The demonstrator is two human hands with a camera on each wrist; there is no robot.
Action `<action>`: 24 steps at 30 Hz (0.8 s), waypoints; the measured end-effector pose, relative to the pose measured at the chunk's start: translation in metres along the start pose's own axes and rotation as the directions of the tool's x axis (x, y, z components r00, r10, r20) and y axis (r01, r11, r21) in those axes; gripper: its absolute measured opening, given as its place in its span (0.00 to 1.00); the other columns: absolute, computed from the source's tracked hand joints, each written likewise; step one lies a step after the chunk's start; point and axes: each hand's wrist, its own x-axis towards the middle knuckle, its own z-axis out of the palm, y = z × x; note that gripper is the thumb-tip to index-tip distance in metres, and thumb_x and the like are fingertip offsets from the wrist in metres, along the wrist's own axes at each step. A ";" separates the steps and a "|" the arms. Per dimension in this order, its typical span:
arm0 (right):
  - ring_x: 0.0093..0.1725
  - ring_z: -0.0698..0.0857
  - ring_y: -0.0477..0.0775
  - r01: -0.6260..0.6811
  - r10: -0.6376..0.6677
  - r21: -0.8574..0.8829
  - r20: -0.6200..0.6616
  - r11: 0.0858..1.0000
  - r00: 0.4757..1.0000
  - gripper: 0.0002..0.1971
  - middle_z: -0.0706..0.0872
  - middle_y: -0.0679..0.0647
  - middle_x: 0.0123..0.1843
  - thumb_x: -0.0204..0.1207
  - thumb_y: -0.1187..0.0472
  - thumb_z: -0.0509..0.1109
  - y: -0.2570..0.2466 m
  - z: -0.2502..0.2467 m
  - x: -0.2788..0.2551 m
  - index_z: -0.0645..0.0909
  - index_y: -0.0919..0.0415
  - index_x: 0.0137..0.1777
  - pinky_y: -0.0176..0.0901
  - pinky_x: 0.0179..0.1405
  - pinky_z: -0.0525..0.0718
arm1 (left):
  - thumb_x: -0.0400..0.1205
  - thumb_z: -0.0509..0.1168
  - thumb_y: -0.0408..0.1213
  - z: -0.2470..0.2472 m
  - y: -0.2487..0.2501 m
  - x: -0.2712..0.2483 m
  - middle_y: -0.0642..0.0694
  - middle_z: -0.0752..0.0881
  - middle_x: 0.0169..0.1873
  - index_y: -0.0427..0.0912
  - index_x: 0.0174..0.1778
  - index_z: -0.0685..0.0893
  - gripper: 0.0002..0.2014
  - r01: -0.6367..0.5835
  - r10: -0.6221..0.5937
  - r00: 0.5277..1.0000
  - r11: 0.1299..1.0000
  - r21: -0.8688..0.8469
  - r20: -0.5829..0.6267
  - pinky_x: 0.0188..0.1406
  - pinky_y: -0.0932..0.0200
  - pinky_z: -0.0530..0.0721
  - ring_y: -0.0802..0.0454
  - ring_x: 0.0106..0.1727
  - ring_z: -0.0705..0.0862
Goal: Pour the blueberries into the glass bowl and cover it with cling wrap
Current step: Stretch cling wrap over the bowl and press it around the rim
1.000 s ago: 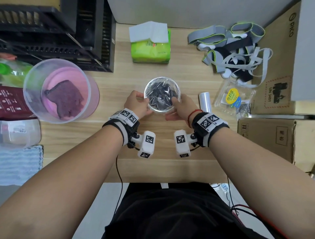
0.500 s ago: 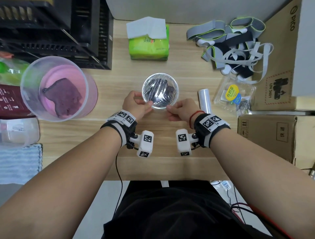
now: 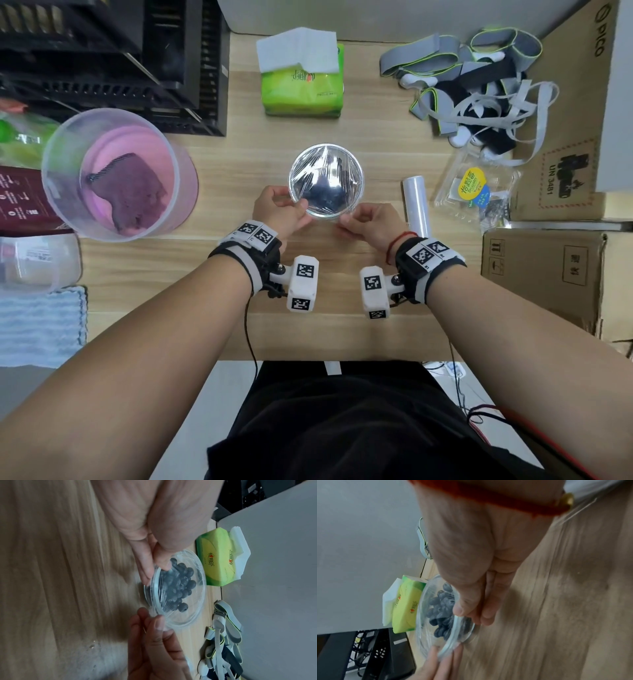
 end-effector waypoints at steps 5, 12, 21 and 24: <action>0.46 0.92 0.54 0.062 -0.056 -0.265 0.030 0.962 0.998 0.11 0.94 0.55 0.42 0.73 0.56 0.79 0.001 -0.007 0.004 0.88 0.65 0.42 0.52 0.58 0.89 | 0.79 0.70 0.21 0.001 0.005 -0.003 0.38 0.84 0.54 0.40 0.57 0.77 0.16 0.000 0.000 1.000 1.000 0.014 -0.013 0.50 0.51 0.92 0.45 0.53 0.89; 0.37 0.89 0.45 0.129 -0.178 -0.467 -0.063 0.875 0.982 0.03 0.91 0.46 0.36 0.71 0.53 0.80 -0.002 -0.005 0.007 0.91 0.50 0.40 0.42 0.48 0.87 | 0.67 0.84 0.43 -0.004 0.003 -0.010 0.48 0.84 0.57 0.47 0.70 0.71 0.39 -0.199 0.191 0.980 0.884 0.423 0.062 0.55 0.56 0.87 0.51 0.56 0.86; 0.27 0.81 0.38 0.138 -0.202 -0.485 -0.082 0.864 0.976 0.08 0.87 0.44 0.30 0.71 0.52 0.81 -0.008 -0.001 0.010 0.86 0.46 0.32 0.35 0.38 0.82 | 0.57 0.86 0.56 0.017 0.016 -0.008 0.41 0.66 0.72 0.60 0.85 0.37 0.72 -0.336 0.311 0.925 0.401 0.852 0.219 0.53 0.41 0.85 0.34 0.58 0.84; 0.27 0.80 0.41 0.123 -0.216 -0.547 -0.107 0.828 0.971 0.12 0.84 0.43 0.26 0.69 0.50 0.81 -0.013 -0.004 0.012 0.84 0.48 0.29 0.36 0.36 0.83 | 0.58 0.85 0.58 0.020 0.022 -0.002 0.42 0.69 0.69 0.59 0.85 0.40 0.70 -0.317 0.326 0.921 0.311 0.896 0.213 0.49 0.42 0.83 0.34 0.54 0.85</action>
